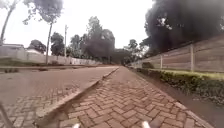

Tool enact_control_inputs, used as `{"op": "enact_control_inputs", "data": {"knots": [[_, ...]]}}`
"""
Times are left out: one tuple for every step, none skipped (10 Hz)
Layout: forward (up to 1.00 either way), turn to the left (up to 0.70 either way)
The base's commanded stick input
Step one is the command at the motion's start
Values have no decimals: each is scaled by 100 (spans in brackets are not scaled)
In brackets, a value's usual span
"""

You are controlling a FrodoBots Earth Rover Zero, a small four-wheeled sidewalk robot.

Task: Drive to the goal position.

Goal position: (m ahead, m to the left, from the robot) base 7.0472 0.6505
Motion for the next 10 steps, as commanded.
{"op": "enact_control_inputs", "data": {"knots": [[70, -35], [70, -35], [70, -35], [70, -35], [70, -35], [70, -35], [70, -35], [70, 17], [70, 12], [70, 8]]}}
